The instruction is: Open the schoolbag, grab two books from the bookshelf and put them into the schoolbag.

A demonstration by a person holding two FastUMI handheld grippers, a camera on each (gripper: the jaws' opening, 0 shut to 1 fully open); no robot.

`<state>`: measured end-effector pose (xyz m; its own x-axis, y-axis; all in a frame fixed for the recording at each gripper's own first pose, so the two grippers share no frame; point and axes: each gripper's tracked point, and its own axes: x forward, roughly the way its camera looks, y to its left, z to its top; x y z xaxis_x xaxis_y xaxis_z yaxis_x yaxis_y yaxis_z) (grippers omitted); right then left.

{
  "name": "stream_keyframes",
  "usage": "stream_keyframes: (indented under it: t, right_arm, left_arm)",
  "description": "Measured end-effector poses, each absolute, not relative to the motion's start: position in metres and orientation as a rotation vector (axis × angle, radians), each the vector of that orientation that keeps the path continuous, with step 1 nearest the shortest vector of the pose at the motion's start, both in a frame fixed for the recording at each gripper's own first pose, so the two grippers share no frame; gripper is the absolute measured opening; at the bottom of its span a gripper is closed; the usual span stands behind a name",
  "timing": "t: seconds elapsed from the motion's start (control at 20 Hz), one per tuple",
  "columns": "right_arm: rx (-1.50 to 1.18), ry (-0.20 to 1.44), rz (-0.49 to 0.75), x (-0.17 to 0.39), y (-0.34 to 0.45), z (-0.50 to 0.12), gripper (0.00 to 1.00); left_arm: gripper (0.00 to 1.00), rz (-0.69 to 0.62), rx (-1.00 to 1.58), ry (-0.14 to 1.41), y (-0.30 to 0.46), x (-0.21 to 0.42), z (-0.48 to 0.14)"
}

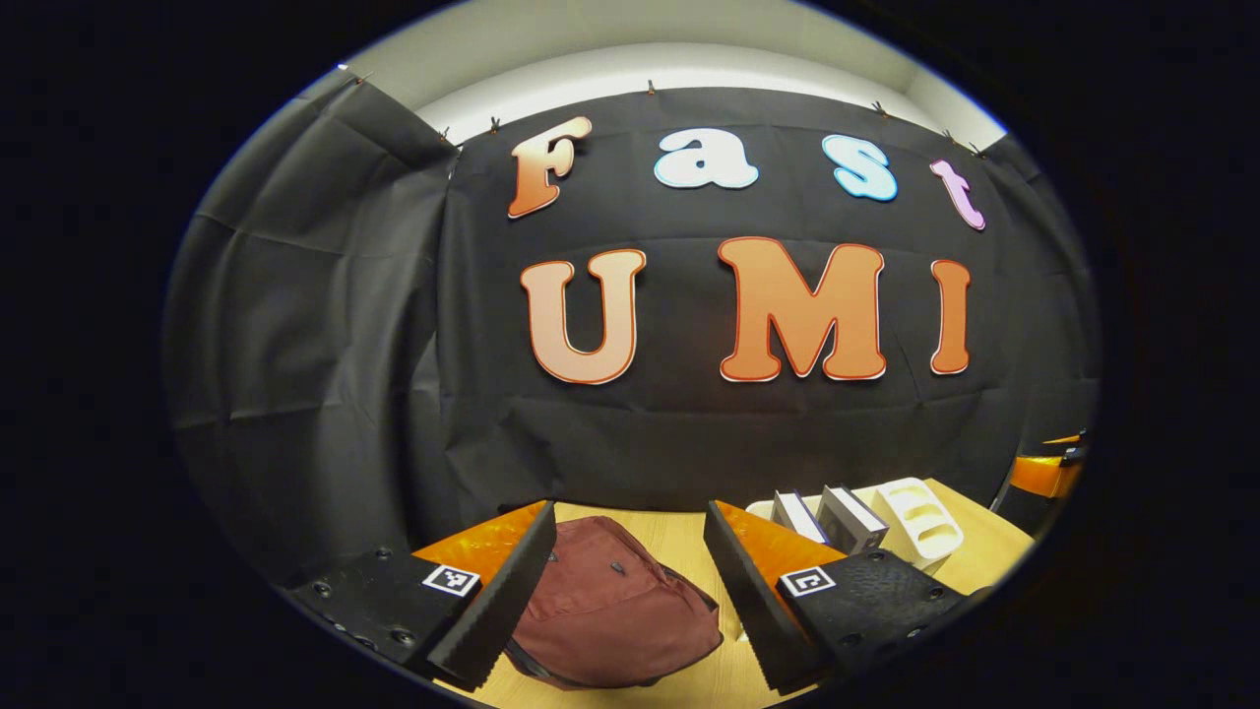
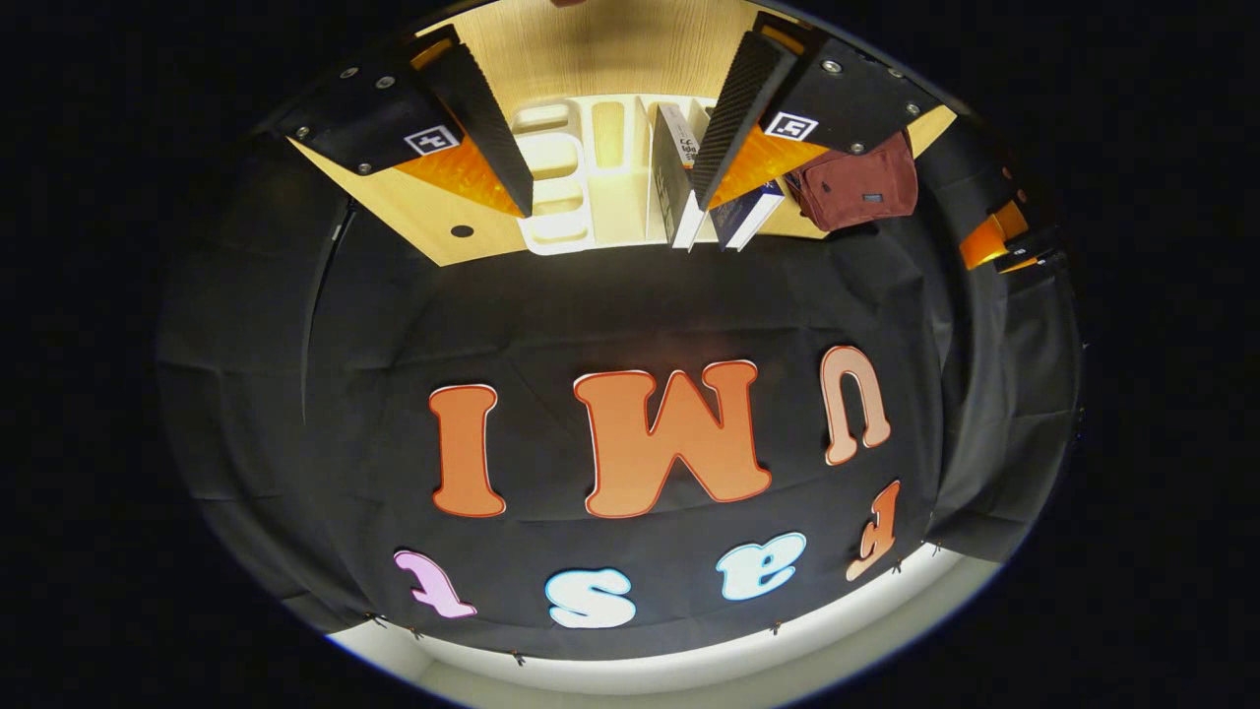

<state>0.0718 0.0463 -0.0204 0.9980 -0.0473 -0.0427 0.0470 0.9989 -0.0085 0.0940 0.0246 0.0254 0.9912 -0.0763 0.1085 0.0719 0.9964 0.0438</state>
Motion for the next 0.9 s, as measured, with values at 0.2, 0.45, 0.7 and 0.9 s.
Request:
stream_keyframes:
  t: [0.2,0.45,0.7,0.9]
  right_arm:
    - [-0.005,0.058,-0.061,0.078,0.048,-0.029,0.96]
    - [0.000,0.105,-0.089,0.083,0.043,-0.049,0.96]
    - [0.032,0.159,-0.125,0.083,0.032,-0.067,0.96]
    - [0.016,0.191,-0.176,0.081,0.016,-0.076,0.96]
  left_arm:
    - [0.95,-0.094,0.149,-0.081,0.028,0.108,0.011]
    - [0.96,-0.160,0.412,0.000,0.020,0.124,-0.050]
    - [0.95,-0.268,0.624,0.168,0.003,0.137,-0.154]
    - [0.97,-0.315,0.734,0.371,0.003,0.139,-0.242]
